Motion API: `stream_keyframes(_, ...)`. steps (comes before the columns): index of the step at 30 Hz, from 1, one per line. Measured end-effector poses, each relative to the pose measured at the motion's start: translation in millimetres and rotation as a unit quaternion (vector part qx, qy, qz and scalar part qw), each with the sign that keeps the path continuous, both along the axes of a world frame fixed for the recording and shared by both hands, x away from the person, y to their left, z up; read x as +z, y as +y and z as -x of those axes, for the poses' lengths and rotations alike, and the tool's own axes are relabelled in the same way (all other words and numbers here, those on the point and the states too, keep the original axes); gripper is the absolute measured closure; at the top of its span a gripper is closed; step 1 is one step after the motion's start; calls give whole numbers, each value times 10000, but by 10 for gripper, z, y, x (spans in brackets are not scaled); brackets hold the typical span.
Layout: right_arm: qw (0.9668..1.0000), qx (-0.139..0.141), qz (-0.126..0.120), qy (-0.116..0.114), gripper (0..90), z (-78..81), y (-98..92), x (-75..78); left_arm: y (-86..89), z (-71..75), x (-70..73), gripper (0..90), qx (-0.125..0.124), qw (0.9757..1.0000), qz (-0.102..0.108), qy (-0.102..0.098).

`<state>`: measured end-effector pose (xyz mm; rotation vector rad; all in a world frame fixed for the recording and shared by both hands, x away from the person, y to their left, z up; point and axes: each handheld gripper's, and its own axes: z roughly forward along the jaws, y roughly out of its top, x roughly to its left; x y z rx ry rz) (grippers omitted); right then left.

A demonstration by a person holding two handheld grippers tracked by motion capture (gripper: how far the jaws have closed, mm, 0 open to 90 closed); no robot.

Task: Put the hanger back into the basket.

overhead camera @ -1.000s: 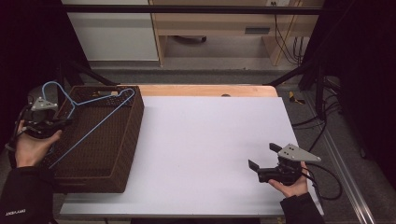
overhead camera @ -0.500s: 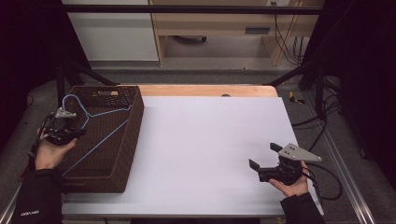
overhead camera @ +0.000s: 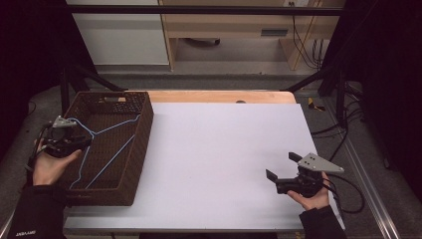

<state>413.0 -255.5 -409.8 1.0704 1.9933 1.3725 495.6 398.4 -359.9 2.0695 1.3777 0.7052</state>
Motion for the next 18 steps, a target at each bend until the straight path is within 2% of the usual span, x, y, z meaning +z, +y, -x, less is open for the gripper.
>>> stream_keyframes(2, 10000, -11, -20, -16, 5, 1, -8, 6, -49, 74, 51, 626, -94, 9994, 240, -224)
stream_keyframes(5, 10000, -31, -46, -24, 5, 3, -8, 7, -151, 163, 104, 540, -274, 9968, 568, -487)
stream_keyframes(8, 10000, -41, -40, -15, 5, 1, -5, 4, -279, 239, 143, 483, -490, 9936, 748, -697)
stream_keyframes(13, 10000, -65, -55, -38, 5, 4, -12, 8, -555, 341, 184, 365, -837, 9876, 902, -973)
stream_keyframes(17, 9999, -75, -73, -40, 5, 7, -12, 10, -757, 415, 207, 312, -1059, 9809, 1136, -1173)
stream_keyframes(18, 9999, -74, -75, -44, 5, 8, -13, 10, -787, 429, 211, 293, -1088, 9798, 1171, -1198)
